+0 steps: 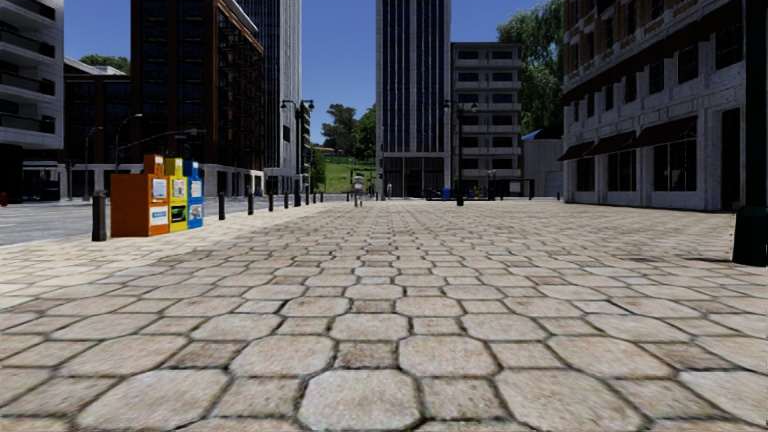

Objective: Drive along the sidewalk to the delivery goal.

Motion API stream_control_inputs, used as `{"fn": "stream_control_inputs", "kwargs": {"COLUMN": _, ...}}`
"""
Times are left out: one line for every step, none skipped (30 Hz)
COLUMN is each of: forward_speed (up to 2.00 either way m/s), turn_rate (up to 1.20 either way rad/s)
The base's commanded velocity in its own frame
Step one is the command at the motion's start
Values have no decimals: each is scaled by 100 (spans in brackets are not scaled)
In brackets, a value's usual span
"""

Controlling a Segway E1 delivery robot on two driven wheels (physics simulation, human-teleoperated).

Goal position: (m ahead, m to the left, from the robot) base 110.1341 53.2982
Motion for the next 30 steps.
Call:
{"fn": "stream_control_inputs", "kwargs": {"forward_speed": 200, "turn_rate": 0}}
{"fn": "stream_control_inputs", "kwargs": {"forward_speed": 200, "turn_rate": 0}}
{"fn": "stream_control_inputs", "kwargs": {"forward_speed": 200, "turn_rate": -7}}
{"fn": "stream_control_inputs", "kwargs": {"forward_speed": 200, "turn_rate": -7}}
{"fn": "stream_control_inputs", "kwargs": {"forward_speed": 200, "turn_rate": -14}}
{"fn": "stream_control_inputs", "kwargs": {"forward_speed": 200, "turn_rate": -17}}
{"fn": "stream_control_inputs", "kwargs": {"forward_speed": 200, "turn_rate": -19}}
{"fn": "stream_control_inputs", "kwargs": {"forward_speed": 200, "turn_rate": -20}}
{"fn": "stream_control_inputs", "kwargs": {"forward_speed": 200, "turn_rate": -22}}
{"fn": "stream_control_inputs", "kwargs": {"forward_speed": 200, "turn_rate": -22}}
{"fn": "stream_control_inputs", "kwargs": {"forward_speed": 200, "turn_rate": -24}}
{"fn": "stream_control_inputs", "kwargs": {"forward_speed": 200, "turn_rate": -26}}
{"fn": "stream_control_inputs", "kwargs": {"forward_speed": 200, "turn_rate": -27}}
{"fn": "stream_control_inputs", "kwargs": {"forward_speed": 200, "turn_rate": -27}}
{"fn": "stream_control_inputs", "kwargs": {"forward_speed": 200, "turn_rate": -27}}
{"fn": "stream_control_inputs", "kwargs": {"forward_speed": 200, "turn_rate": -27}}
{"fn": "stream_control_inputs", "kwargs": {"forward_speed": 200, "turn_rate": -27}}
{"fn": "stream_control_inputs", "kwargs": {"forward_speed": 200, "turn_rate": -25}}
{"fn": "stream_control_inputs", "kwargs": {"forward_speed": 200, "turn_rate": 0}}
{"fn": "stream_control_inputs", "kwargs": {"forward_speed": 200, "turn_rate": 0}}
{"fn": "stream_control_inputs", "kwargs": {"forward_speed": 200, "turn_rate": 0}}
{"fn": "stream_control_inputs", "kwargs": {"forward_speed": 200, "turn_rate": 0}}
{"fn": "stream_control_inputs", "kwargs": {"forward_speed": 200, "turn_rate": 0}}
{"fn": "stream_control_inputs", "kwargs": {"forward_speed": 200, "turn_rate": 0}}
{"fn": "stream_control_inputs", "kwargs": {"forward_speed": 200, "turn_rate": 0}}
{"fn": "stream_control_inputs", "kwargs": {"forward_speed": 200, "turn_rate": 0}}
{"fn": "stream_control_inputs", "kwargs": {"forward_speed": 200, "turn_rate": 0}}
{"fn": "stream_control_inputs", "kwargs": {"forward_speed": 200, "turn_rate": 0}}
{"fn": "stream_control_inputs", "kwargs": {"forward_speed": 200, "turn_rate": 0}}
{"fn": "stream_control_inputs", "kwargs": {"forward_speed": 200, "turn_rate": 0}}
